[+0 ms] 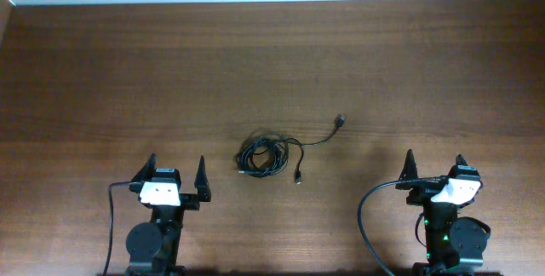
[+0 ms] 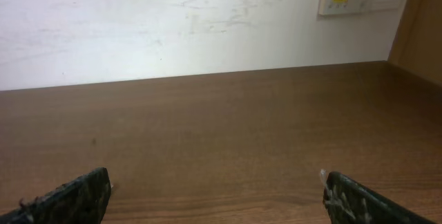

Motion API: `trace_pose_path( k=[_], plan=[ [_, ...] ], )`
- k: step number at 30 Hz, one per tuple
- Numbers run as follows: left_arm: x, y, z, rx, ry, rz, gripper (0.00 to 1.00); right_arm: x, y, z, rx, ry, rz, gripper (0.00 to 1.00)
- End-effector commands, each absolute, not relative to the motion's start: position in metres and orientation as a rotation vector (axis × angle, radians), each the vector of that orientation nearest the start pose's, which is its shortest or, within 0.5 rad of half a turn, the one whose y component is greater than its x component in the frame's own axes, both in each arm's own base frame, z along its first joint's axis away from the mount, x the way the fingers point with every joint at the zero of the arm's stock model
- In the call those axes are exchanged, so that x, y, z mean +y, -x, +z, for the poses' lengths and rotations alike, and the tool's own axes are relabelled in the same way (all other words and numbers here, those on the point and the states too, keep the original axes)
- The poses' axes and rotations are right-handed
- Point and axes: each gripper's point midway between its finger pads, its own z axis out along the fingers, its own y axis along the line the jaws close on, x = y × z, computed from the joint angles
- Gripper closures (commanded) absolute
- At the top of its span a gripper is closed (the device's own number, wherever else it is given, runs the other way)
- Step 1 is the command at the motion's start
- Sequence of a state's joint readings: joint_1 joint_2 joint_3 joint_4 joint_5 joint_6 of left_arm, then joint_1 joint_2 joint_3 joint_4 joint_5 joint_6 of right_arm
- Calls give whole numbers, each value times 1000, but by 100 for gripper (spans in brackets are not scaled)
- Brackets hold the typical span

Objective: Untangle cables

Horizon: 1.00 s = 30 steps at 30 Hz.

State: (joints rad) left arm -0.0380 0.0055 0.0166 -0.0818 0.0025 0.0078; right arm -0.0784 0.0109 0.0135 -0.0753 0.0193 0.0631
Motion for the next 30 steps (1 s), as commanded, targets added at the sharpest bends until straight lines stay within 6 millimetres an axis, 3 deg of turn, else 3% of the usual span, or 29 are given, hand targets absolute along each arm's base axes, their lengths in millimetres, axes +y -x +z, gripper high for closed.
trace_pose_path(
  k=[1, 5, 16, 21, 30],
  plan=[
    [-8, -246, 154, 1662, -38, -10, 1, -24, -245, 156, 1644, -137, -41, 2],
    [-12, -248, 145, 1701, -57, -30, 1, -24, -245, 156, 1644, -137, -41, 2],
    [-15, -246, 148, 1726, 12, -120, 1, -24, -245, 156, 1644, -137, -41, 2],
    [-15, -244, 181, 1664, 9, -121, 1, -24, -245, 156, 1644, -137, -41, 2],
    [-15, -235, 210, 1681, 10, -121, 1, -24, -245, 156, 1644, -137, -41, 2]
  ],
)
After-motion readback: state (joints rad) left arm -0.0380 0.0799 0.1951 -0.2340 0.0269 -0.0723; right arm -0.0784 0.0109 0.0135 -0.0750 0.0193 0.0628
